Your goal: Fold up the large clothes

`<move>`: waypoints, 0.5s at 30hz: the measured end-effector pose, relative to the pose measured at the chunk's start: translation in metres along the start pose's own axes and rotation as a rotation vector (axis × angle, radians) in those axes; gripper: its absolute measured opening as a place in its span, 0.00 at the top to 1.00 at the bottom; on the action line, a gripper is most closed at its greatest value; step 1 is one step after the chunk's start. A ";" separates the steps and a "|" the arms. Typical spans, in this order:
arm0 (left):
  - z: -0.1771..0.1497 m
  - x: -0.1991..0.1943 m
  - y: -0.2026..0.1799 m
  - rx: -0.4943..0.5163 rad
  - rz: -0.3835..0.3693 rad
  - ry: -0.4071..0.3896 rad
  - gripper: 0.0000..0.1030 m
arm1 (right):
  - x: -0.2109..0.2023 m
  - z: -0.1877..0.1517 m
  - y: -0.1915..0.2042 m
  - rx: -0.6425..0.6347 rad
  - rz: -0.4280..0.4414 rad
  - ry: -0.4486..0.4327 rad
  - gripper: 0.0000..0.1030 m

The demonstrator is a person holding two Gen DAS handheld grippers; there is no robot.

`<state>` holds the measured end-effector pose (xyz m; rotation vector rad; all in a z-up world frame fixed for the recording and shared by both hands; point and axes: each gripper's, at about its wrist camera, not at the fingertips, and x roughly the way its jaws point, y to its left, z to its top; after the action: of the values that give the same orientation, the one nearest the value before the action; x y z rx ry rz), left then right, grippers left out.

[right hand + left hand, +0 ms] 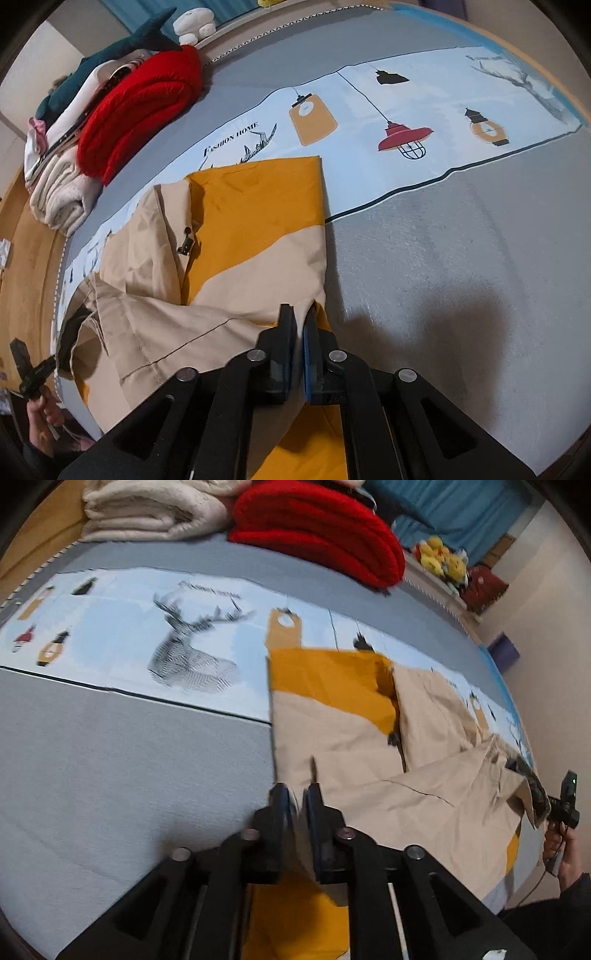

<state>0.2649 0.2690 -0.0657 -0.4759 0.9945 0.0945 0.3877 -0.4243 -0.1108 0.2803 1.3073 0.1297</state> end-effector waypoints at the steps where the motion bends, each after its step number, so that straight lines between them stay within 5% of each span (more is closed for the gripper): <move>1: -0.001 -0.007 0.005 -0.017 0.033 -0.031 0.73 | -0.002 0.001 -0.004 0.024 0.011 -0.002 0.91; 8: -0.017 -0.020 0.013 -0.031 0.080 -0.052 0.72 | -0.041 -0.012 -0.023 0.133 -0.098 -0.163 0.81; 15: -0.032 -0.009 -0.016 0.129 0.130 -0.007 0.72 | -0.037 -0.032 -0.004 0.002 -0.123 -0.101 0.70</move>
<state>0.2393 0.2417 -0.0673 -0.2925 1.0176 0.1478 0.3469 -0.4334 -0.0847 0.2049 1.2213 0.0105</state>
